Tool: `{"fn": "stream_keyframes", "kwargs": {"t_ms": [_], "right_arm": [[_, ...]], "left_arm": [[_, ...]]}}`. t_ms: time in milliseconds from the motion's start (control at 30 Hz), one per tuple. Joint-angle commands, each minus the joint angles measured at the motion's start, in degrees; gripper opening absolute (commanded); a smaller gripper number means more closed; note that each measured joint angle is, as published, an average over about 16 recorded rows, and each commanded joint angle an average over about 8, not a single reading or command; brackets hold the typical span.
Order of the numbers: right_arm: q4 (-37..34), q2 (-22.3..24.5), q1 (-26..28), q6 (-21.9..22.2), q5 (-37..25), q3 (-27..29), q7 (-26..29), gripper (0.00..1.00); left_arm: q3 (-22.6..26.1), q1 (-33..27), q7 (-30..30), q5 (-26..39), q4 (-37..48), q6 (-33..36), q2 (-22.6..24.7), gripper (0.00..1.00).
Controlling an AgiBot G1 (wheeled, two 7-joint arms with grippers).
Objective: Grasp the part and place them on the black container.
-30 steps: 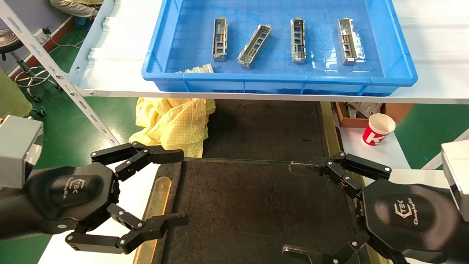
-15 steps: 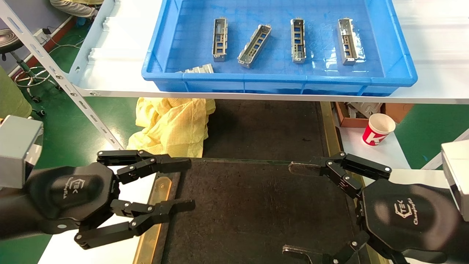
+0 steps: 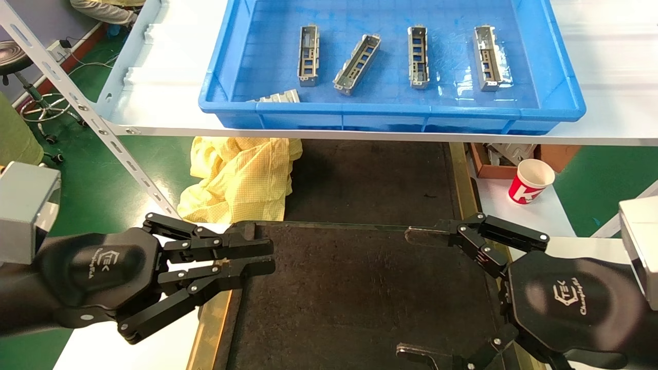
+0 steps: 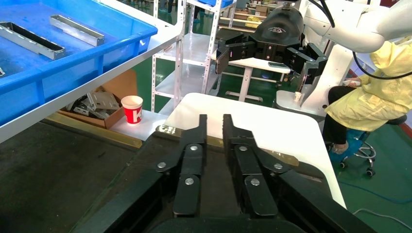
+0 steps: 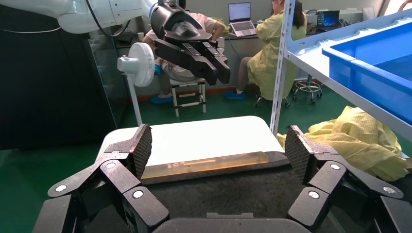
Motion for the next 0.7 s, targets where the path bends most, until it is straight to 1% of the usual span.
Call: {"fn": "stream_keyframes", "kwargs": {"t_ms": [33,200,333,500,700], "right_arm": [[0.01,0.0,-0.01,0.0,0.0,0.01,0.01,1.0],[0.05,-0.07,0.32,0.12,0.01,0.08,0.03,1.0],[0.16,-0.61,3.08,0.8,-0.47,0.14,0.67,1.0],[-1.49,-2.46,11.27,2.94,-2.95,-0.36,3.12,1.0],[-8.71,-5.6,22.5,8.6,-9.03,-2.33,8.22,1.0]], "left_arm": [[0.0,0.0,0.0,0.0,0.0,0.0,0.0,0.0],[0.0,0.0,0.0,0.0,0.0,0.0,0.0,0.0],[0.0,0.0,0.0,0.0,0.0,0.0,0.0,0.0],[0.0,0.0,0.0,0.0,0.0,0.0,0.0,0.0],[0.0,0.0,0.0,0.0,0.0,0.0,0.0,0.0]]}}
